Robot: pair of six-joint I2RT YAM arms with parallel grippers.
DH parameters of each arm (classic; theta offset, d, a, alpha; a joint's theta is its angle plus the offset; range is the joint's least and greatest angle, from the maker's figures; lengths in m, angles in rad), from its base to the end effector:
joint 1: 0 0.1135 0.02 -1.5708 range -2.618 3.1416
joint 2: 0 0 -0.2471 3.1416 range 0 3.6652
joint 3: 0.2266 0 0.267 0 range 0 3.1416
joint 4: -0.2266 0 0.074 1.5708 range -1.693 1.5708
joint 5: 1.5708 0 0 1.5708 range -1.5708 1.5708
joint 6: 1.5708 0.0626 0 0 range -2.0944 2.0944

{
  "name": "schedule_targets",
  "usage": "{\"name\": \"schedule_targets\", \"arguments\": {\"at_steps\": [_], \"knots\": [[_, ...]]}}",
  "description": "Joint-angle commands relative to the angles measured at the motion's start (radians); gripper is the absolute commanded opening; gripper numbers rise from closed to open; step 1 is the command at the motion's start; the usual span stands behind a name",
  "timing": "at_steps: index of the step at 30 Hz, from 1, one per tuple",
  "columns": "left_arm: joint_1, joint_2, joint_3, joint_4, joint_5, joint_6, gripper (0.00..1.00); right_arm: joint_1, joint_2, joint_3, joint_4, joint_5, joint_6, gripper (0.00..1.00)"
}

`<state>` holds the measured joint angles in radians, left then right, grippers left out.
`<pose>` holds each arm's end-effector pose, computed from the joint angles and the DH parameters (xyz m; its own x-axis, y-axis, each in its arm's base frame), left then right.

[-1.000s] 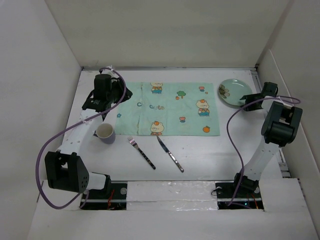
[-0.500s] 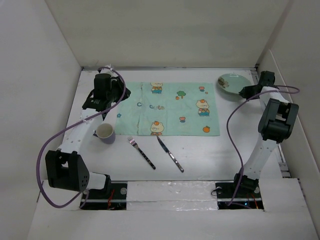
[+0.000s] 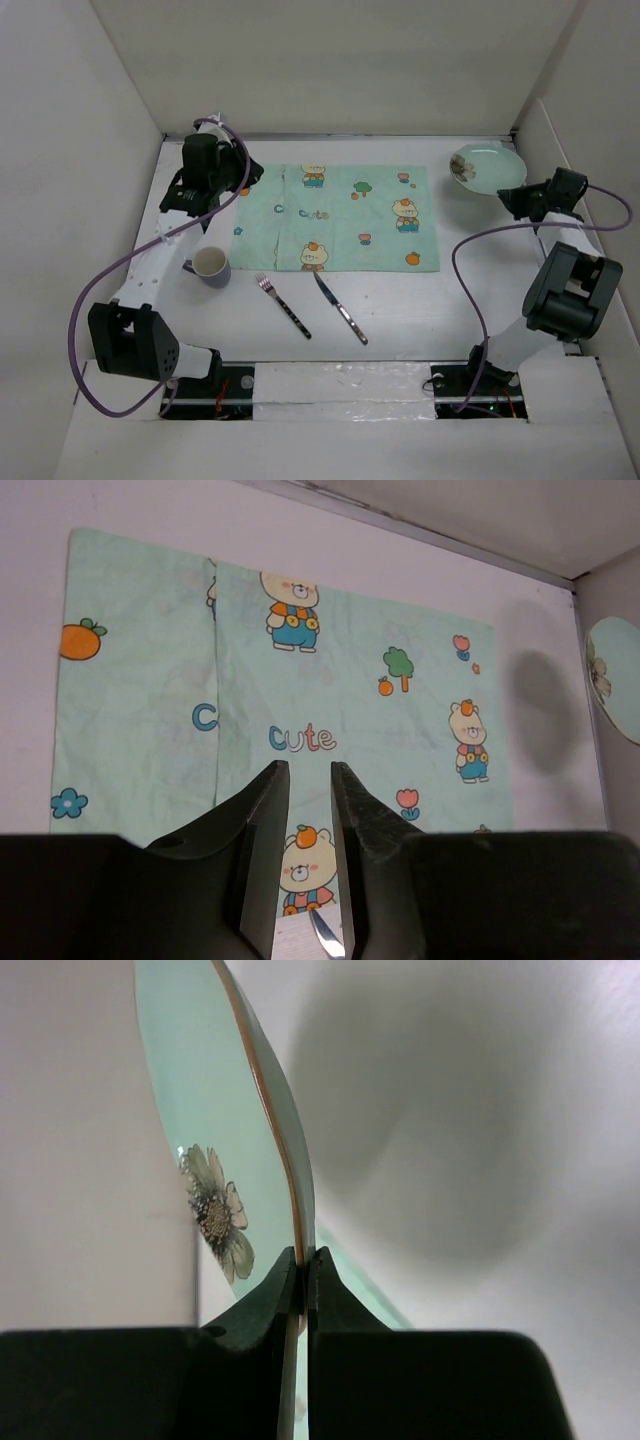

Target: Set the dinner table for one person

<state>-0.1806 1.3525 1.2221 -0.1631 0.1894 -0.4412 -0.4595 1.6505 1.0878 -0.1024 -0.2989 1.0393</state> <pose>0.3539 -0.0766 0.3412 -0.4084 -0.3517 -0.8423 0.1983 0.8665 -0.4580 0.3640 -0.1596 0.1892 -0.0940 0.9657 -0.2421 0.5864 0.2502 0.7704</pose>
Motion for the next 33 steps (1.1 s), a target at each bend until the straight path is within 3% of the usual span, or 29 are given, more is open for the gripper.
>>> {"name": "schedule_targets", "arguments": {"at_steps": [1, 8, 11, 14, 23, 33], "knots": [[-0.003, 0.0, 0.073, 0.019, 0.059, 0.012, 0.21, 0.064, -0.15, -0.029, 0.387, -0.291, 0.051, 0.0], [-0.003, -0.036, 0.091, -0.024, 0.097, 0.027, 0.27, 0.375, -0.135, -0.009, 0.398, -0.318, 0.036, 0.0], [-0.003, -0.116, 0.045, -0.058, 0.073, 0.038, 0.36, 0.514, -0.062, 0.036, 0.394, -0.289, 0.033, 0.0], [-0.003, -0.147, 0.013, -0.079, 0.048, 0.05, 0.37, 0.58, -0.011, 0.078, 0.371, -0.276, 0.021, 0.0], [-0.003, -0.259, -0.085, -0.124, 0.007, 0.07, 0.38, 0.705, 0.215, 0.219, 0.313, -0.223, -0.007, 0.0], [-0.003, -0.288, -0.11, -0.139, 0.001, 0.076, 0.38, 0.769, 0.308, 0.261, 0.248, -0.166, -0.027, 0.0]]}}
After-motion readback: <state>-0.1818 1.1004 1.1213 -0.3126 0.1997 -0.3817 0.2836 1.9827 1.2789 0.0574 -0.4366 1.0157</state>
